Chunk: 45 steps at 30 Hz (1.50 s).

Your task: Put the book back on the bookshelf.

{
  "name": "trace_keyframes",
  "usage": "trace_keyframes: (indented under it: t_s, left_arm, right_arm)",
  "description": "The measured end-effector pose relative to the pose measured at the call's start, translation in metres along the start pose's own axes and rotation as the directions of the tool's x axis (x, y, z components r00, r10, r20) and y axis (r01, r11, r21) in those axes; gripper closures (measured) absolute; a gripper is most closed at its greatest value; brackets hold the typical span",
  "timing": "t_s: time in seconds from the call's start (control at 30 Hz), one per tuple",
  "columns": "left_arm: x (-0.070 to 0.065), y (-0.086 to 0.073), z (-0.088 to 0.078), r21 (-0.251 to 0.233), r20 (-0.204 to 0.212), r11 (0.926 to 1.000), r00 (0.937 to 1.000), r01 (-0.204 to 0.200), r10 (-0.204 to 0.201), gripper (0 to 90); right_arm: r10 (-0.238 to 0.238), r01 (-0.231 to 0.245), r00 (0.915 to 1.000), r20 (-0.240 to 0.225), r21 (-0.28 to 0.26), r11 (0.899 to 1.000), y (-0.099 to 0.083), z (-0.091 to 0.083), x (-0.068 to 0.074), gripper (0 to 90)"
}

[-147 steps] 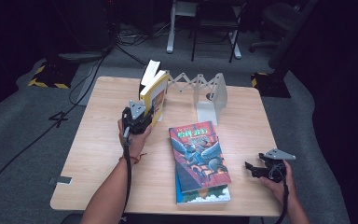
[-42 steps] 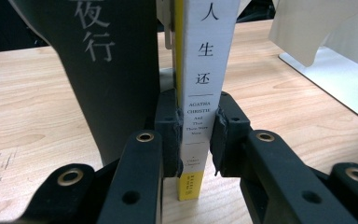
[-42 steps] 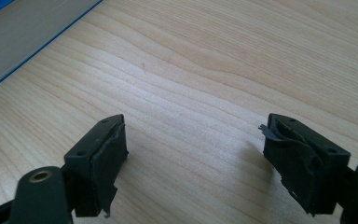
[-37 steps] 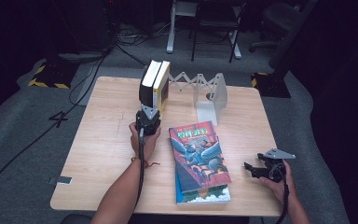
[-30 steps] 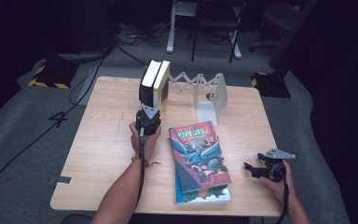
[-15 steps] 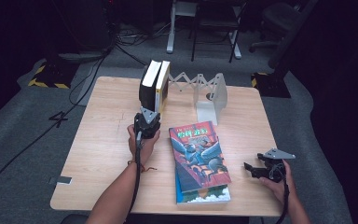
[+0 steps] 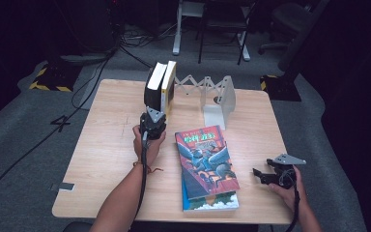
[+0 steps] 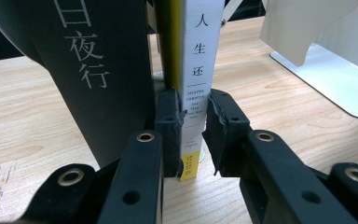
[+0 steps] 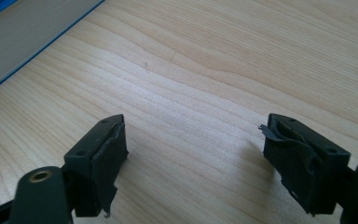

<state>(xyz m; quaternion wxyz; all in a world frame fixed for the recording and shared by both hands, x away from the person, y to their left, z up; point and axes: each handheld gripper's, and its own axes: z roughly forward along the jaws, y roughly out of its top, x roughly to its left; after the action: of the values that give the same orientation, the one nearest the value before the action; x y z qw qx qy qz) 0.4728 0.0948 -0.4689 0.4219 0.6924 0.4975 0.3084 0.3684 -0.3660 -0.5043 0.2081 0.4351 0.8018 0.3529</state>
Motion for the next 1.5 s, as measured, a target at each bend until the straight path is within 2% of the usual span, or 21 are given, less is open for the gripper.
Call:
trace_keyframes:
  t_s: [0.17, 0.2, 0.3, 0.43, 0.53, 0.63, 0.73, 0.87, 0.93, 0.97, 1.0, 1.03, 1.1, 1.13, 1.17, 1.2, 1.23, 1.3, 1.33, 1.37, 1.5]
  left_arm:
    - [0.001, -0.001, -0.004, -0.008, 0.019, 1.0, 0.9998, 0.001, -0.001, 74.5]
    - [0.0, -0.002, -0.007, -0.015, 0.026, 0.9999, 0.9997, -0.005, 0.005, 70.8]
    - [-0.002, -0.004, -0.013, -0.002, 0.062, 0.9996, 0.9977, -0.029, 0.029, 69.9]
    - [-0.007, -0.005, -0.025, -0.008, 0.118, 0.9964, 0.9894, -0.084, 0.084, 63.2]
    - [-0.009, -0.006, -0.035, -0.001, 0.179, 0.9938, 0.9778, -0.111, 0.109, 56.5]
    - [-0.012, -0.008, -0.048, 0.015, 0.223, 0.984, 0.9598, -0.178, 0.17, 49.9]
    - [-0.013, -0.013, -0.061, 0.006, 0.262, 0.9757, 0.942, -0.219, 0.21, 47.2]
    - [-0.01, -0.022, -0.076, 0.001, 0.306, 0.9733, 0.9269, -0.229, 0.218, 43.0]
    - [-0.008, -0.026, -0.082, 0.005, 0.324, 0.9678, 0.916, -0.252, 0.237, 40.8]
    - [-0.008, -0.026, -0.082, 0.005, 0.324, 0.9678, 0.916, -0.252, 0.237, 40.2]
    - [-0.007, -0.03, -0.088, 0.006, 0.343, 0.9635, 0.9057, -0.268, 0.249, 39.3]
    - [-0.006, -0.032, -0.09, 0.009, 0.352, 0.963, 0.9023, -0.269, 0.249, 38.0]
    - [-0.007, -0.036, -0.096, 0.019, 0.354, 0.9549, 0.8953, -0.296, 0.271, 36.5]
    - [-0.007, -0.038, -0.099, 0.02, 0.366, 0.9523, 0.8887, -0.304, 0.276, 35.7]
    - [-0.007, -0.038, -0.099, 0.02, 0.366, 0.9523, 0.8887, -0.304, 0.276, 34.4]
    - [-0.008, -0.041, -0.102, 0.026, 0.386, 0.9456, 0.8757, -0.324, 0.29, 34.4]
    - [-0.008, -0.042, -0.105, 0.031, 0.394, 0.9427, 0.8707, -0.332, 0.294, 33.1]
    - [-0.009, -0.047, -0.11, 0.039, 0.428, 0.9377, 0.8537, -0.345, 0.297, 31.0]
    - [-0.009, -0.049, -0.113, 0.045, 0.446, 0.9325, 0.8423, -0.358, 0.302, 30.3]
    - [-0.009, -0.052, -0.115, 0.044, 0.453, 0.9293, 0.8364, -0.367, 0.309, 29.6]
    - [-0.01, -0.063, -0.122, 0.053, 0.504, 0.9075, 0.7956, -0.417, 0.336, 27.8]
  right_arm:
    - [0.004, -0.004, 1.0, -0.002, 0.0, 1.0, 0.0, 0.0, 0.0, 21.3]
    - [0.003, -0.003, 1.0, -0.001, 0.0, 1.0, 0.0, 0.0, 0.0, 21.3]
    - [0.002, -0.002, 1.0, -0.001, 0.0, 1.0, 0.0, 0.0, 0.0, 21.3]
    - [0.002, -0.002, 1.0, -0.001, 0.001, 1.0, 0.0, 0.0, 0.0, 21.3]
    - [0.003, -0.003, 1.0, -0.002, 0.001, 1.0, 0.0, 0.0, 0.0, 21.3]
    - [0.0, 0.0, 1.0, 0.001, -0.002, 1.0, 0.0, 0.0, 0.001, 21.3]
    - [0.0, 0.0, 1.0, 0.003, 0.0, 1.0, 0.0, -0.001, 0.001, 21.3]
    - [-0.006, 0.006, 1.0, 0.006, -0.003, 1.0, 0.0, -0.001, 0.001, 21.3]
    - [-0.006, 0.006, 0.9999, 0.009, -0.002, 1.0, -0.001, -0.001, 0.002, 21.3]
    - [-0.006, 0.006, 0.9999, 0.009, -0.002, 1.0, 0.0, -0.001, 0.002, 21.3]
    - [-0.007, 0.007, 0.9999, 0.008, -0.002, 1.0, 0.0, -0.001, 0.002, 21.3]
    - [-0.006, 0.006, 0.9999, 0.009, -0.002, 1.0, -0.001, -0.001, 0.002, 21.3]
    - [-0.006, 0.006, 0.9999, 0.009, -0.003, 1.0, -0.001, -0.001, 0.002, 21.4]
    - [-0.008, 0.008, 0.9999, 0.01, -0.003, 1.0, -0.001, -0.001, 0.002, 21.3]
    - [-0.008, 0.008, 0.9999, 0.01, -0.003, 1.0, -0.001, -0.001, 0.002, 21.3]
    - [-0.01, 0.01, 0.9999, 0.01, -0.004, 1.0, -0.001, -0.001, 0.002, 21.3]
    - [-0.014, 0.014, 0.9998, 0.012, -0.004, 1.0, 0.0, -0.001, 0.003, 21.3]
    - [-0.024, 0.024, 0.9995, 0.019, -0.003, 1.0, 0.0, -0.001, 0.004, 21.4]
    - [-0.029, 0.029, 0.9994, 0.018, 0.0, 1.0, 0.0, -0.002, 0.004, 21.6]
    - [-0.039, 0.039, 0.9991, 0.018, 0.006, 0.999, 0.001, -0.003, 0.005, 22.0]
    - [-0.085, 0.085, 0.9964, -0.006, 0.037, 0.996, 0.004, -0.005, 0.012, 26.5]
